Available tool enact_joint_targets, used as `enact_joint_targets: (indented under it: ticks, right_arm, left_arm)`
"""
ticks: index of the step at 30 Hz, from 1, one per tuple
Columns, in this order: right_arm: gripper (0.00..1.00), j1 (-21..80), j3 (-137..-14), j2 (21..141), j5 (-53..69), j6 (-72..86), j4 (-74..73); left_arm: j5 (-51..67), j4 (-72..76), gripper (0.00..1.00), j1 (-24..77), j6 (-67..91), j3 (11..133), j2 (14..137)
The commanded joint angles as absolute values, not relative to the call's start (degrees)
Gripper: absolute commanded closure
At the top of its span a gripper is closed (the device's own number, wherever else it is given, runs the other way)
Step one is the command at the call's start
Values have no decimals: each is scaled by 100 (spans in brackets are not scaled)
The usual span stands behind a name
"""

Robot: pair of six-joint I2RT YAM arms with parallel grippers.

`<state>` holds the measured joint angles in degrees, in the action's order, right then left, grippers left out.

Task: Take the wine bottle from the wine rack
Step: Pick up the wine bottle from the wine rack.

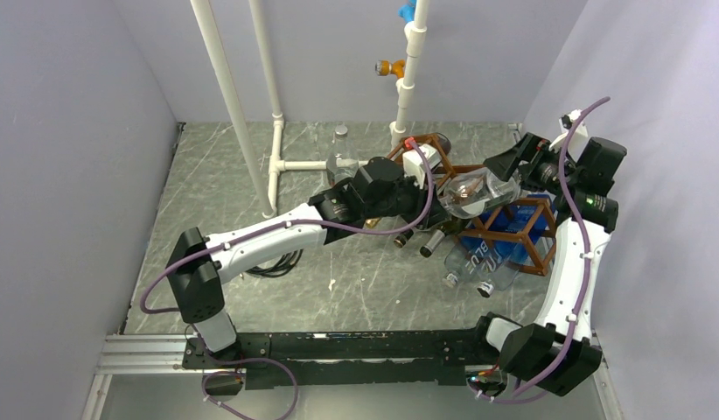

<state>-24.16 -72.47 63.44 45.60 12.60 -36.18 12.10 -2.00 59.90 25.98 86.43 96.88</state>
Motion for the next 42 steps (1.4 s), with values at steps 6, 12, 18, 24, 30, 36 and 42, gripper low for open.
enact_joint_targets:
  ticks: [6,12,18,24,30,36,42]
  right_arm:
    - [7,-1892,-7307,6227,6360,2316,-3789]
    - [7,-1792,-7355,6279,6553,2462,-3689]
    - [7,-1652,-7424,6316,6757,2706,-3487]
    - [7,-1518,-7419,6315,6867,2942,-3304]
    - [7,-1412,-7232,6267,7035,3321,-2892]
    - [7,-1331,-7155,6278,7113,3598,-2612]
    - [8,-1143,-7159,6365,7041,3640,-2522]
  left_arm:
    - [1325,1448,100,6108,2353,8950,9304]
    - [1358,1420,100,6102,2357,8948,9252]
    - [1405,1381,100,6073,2390,8921,9169]
    - [1371,1321,100,6032,2420,8856,9071]
    - [1427,1184,100,5986,2435,8882,9028]
    - [1451,1191,100,5951,2483,8687,8880]
    - [1425,1072,100,5926,2426,8532,8712]
